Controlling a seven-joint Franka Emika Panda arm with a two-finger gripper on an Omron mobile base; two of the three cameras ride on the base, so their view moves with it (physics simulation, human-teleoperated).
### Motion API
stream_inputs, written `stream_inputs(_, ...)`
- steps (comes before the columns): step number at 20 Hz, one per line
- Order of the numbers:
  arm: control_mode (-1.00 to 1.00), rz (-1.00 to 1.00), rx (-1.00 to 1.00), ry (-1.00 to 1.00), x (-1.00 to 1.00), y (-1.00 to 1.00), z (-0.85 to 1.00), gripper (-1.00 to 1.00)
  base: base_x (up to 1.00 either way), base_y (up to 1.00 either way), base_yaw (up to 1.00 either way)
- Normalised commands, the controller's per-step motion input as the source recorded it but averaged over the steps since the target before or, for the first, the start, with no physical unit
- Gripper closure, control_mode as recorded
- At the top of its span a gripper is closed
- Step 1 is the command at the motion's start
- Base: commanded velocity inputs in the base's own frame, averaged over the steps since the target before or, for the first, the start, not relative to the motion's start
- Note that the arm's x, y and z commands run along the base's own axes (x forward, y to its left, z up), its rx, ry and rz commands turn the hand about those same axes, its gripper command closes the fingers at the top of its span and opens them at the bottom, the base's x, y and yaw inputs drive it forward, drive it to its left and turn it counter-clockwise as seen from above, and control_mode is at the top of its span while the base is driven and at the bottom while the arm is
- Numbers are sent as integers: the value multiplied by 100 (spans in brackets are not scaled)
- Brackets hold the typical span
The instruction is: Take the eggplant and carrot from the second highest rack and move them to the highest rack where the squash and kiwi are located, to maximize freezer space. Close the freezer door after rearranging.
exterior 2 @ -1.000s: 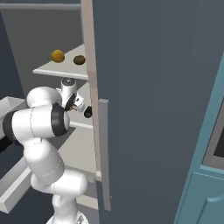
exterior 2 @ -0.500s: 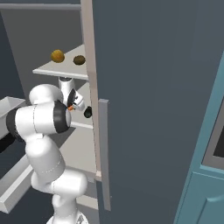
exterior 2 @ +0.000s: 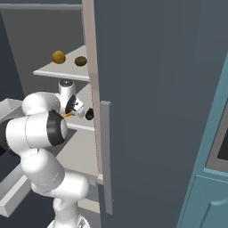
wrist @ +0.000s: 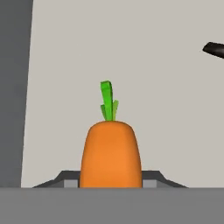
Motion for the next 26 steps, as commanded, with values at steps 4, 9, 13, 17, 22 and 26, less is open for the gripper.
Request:
stream_inputs(4, -100, -16, 12, 0, -77, -22, 15, 100, 0, 0, 0)
stream_inputs(9, -100, -5, 6, 0, -62, -17, 65, 100, 0, 0, 0)
stream_inputs(13, -100, -3, 10, 0, -62, -12, 79, 100, 0, 0, 0)
stream_inputs(17, -100, -10, 7, -2, -72, -1, 76, 100, 0, 0, 0)
stream_inputs(22, -100, -18, 1, -8, -57, -2, 82, 100, 0, 0, 0)
stream_inputs(26, -100, -15, 0, -9, -29, -2, 84, 100, 0, 0, 0)
